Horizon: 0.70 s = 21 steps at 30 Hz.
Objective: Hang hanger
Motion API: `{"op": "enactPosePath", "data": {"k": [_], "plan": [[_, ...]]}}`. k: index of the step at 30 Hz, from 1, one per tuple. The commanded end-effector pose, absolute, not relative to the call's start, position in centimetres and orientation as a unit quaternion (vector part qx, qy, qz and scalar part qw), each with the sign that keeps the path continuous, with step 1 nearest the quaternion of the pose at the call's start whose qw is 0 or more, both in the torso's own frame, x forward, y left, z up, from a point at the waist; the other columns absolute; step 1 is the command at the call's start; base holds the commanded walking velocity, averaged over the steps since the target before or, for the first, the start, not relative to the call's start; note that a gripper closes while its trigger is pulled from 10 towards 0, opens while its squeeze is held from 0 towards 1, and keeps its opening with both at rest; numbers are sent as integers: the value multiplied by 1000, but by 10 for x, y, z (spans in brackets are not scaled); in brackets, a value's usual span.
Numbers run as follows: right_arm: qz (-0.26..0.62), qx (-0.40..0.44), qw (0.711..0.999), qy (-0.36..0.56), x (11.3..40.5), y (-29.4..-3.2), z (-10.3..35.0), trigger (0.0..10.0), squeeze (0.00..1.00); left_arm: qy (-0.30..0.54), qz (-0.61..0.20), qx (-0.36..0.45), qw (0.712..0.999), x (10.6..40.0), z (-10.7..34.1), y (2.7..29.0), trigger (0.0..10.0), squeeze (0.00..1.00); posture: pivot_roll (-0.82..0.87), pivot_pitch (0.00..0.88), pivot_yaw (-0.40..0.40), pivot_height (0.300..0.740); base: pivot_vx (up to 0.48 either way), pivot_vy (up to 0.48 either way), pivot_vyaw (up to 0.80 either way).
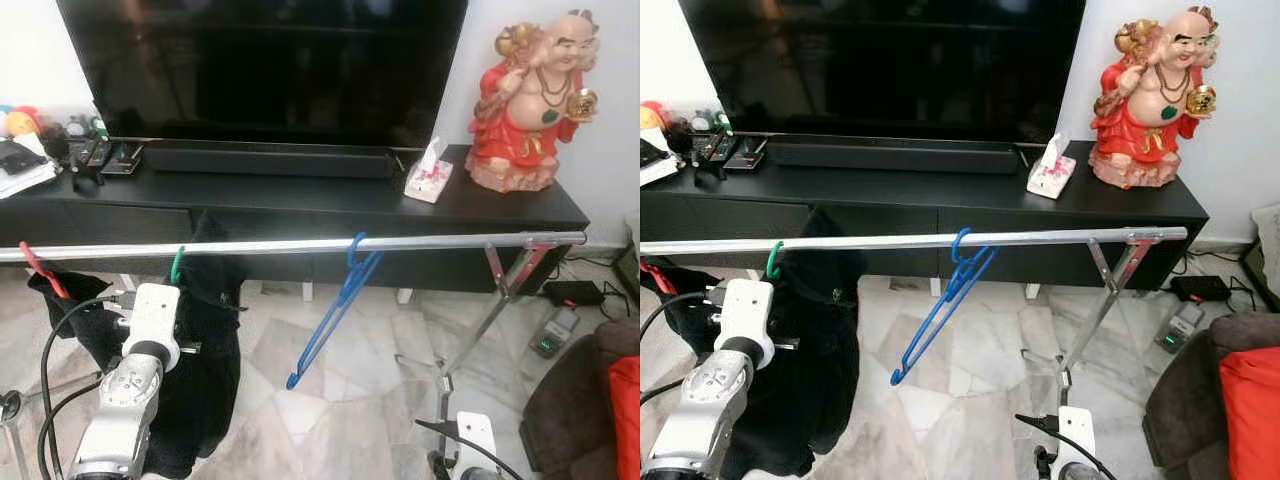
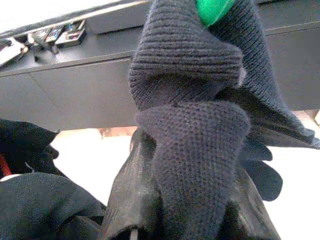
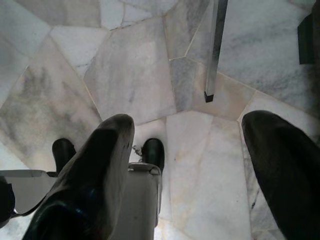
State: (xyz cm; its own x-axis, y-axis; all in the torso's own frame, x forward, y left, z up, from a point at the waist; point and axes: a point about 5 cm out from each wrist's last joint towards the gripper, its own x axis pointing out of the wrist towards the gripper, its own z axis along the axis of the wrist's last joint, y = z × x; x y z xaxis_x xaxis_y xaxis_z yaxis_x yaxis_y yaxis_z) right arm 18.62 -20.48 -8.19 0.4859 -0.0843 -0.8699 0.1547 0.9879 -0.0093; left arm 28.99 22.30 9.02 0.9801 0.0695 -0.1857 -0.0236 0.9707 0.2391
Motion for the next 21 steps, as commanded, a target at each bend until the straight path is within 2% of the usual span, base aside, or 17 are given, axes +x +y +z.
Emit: {"op": "enactPosePath", "data": {"k": [1,9,21], "plan": [[-70,33,860,504,185,-206,-82,10000,0,69,38,134,988,301,104,229,10000,0,-29,0,-25,740,0,0,0],[-70,33,860,505,185,-207,-82,10000,0,92,46,139,985,318,101,233,10000,0,-32,0,-25,740,0,0,0],[-69,33,859,507,185,-206,-82,10000,0,165,16,146,975,323,78,227,10000,0,-34,0,-26,740,0,0,0]]}}
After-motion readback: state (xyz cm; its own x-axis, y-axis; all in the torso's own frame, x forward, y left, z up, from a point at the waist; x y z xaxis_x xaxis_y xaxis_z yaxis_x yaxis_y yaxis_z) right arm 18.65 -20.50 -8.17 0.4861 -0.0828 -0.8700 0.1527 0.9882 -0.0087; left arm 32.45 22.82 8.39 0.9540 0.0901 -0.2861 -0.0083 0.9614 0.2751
